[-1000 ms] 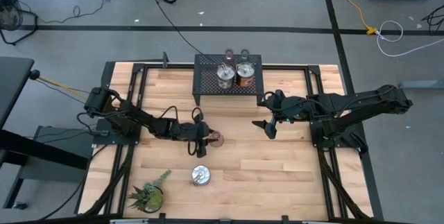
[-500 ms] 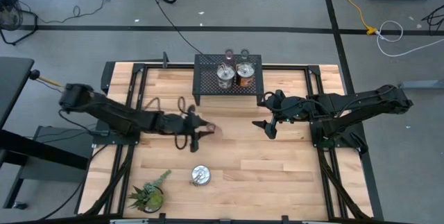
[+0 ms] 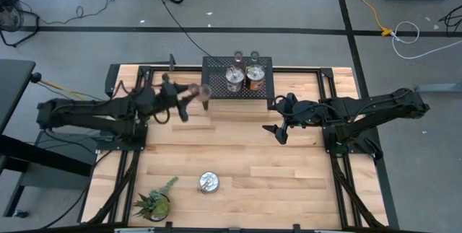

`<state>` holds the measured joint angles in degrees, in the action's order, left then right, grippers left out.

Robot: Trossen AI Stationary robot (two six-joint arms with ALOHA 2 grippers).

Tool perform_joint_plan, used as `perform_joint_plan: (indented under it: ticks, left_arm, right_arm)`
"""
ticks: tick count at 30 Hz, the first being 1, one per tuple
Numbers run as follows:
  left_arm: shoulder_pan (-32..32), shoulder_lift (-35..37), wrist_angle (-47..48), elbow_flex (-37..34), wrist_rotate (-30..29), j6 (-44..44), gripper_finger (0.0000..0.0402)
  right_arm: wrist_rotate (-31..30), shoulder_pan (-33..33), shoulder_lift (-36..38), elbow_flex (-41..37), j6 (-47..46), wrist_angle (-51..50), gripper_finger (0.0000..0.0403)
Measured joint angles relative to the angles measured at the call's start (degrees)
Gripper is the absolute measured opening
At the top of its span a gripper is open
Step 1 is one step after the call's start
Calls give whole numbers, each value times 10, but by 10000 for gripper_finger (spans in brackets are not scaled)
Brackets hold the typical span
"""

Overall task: Pick & Place candle stick holders
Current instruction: Align the red candle holder with the red candle holder on the shelf

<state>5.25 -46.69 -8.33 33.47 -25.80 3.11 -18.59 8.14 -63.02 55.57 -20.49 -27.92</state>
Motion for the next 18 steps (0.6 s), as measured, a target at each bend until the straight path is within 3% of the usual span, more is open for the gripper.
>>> perform_joint_plan:
  ticks: [3, 12, 16, 18]
  left_arm:
    - [71, -2, 8, 0, 56, 6, 131]
    - [286, -53, -29, 0, 303, -25, 131]
    - [340, -97, -64, 0, 366, -29, 131]
    - [355, -120, -86, 0, 369, -29, 131]
  right_arm:
    - [-21, 0, 0, 0, 0, 1, 389]
    - [-35, 0, 0, 0, 4, 3, 389]
    - [-35, 0, 0, 0, 14, 20, 389]
    - [-35, -1, 0, 0, 17, 27, 389]
